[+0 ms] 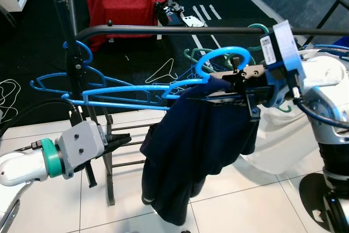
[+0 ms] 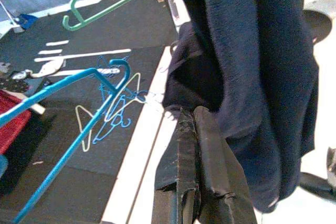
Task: Hang hanger
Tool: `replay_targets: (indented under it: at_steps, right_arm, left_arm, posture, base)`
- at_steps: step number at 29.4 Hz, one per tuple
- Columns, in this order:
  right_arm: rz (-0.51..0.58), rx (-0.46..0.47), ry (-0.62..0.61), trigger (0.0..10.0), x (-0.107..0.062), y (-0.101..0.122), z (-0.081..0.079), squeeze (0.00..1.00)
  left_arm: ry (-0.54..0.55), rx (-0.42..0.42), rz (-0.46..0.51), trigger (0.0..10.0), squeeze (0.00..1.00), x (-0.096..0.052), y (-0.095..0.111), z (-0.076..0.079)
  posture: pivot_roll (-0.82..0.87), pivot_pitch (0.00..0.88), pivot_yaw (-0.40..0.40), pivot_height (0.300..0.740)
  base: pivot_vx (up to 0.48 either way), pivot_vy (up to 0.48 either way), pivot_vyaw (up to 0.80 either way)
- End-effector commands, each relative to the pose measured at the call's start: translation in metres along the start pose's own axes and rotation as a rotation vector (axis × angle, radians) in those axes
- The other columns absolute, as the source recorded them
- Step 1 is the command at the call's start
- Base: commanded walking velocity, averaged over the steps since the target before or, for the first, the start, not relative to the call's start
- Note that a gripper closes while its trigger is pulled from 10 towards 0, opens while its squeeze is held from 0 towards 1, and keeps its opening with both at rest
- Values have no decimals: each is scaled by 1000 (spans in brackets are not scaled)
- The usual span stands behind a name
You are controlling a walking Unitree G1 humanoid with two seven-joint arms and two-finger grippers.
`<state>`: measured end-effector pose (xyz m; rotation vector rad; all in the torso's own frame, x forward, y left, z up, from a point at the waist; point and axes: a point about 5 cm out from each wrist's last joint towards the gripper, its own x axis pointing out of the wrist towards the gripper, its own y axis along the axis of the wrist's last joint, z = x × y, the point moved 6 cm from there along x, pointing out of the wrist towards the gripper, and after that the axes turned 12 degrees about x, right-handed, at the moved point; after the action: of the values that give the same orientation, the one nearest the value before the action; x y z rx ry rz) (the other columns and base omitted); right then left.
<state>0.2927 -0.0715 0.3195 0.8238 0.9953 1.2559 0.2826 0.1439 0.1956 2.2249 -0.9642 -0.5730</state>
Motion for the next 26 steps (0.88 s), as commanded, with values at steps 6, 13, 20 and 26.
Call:
replay_targets:
  at_steps: [6, 13, 20, 26]
  right_arm:
    - [32, -52, 0, 0, -1, 13, 0, 0]
    - [49, -73, 13, 0, 2, 20, -1, 0]
    - [49, -80, 7, 0, 2, 19, 1, 0]
    - [50, -87, -5, 0, 2, 20, 6, 0]
  left_arm:
    - [-37, -54, 56, 10000, 1000, 9, 11, 15]
    - [-3, -69, 94, 10000, 1000, 12, 20, 5]
    - [-39, -84, 91, 10000, 1000, 10, 20, 15]
    - [-49, -132, 104, 3294, 0, 21, 21, 32]
  posture:
    - [-2, 69, 26, 740]
    - [8, 59, 27, 740]
    - [10, 56, 24, 740]
    - [2, 59, 16, 740]
  base:
    - [0, 0, 0]
    - [0, 0, 0]
    - [0, 0, 0]
    - [0, 0, 0]
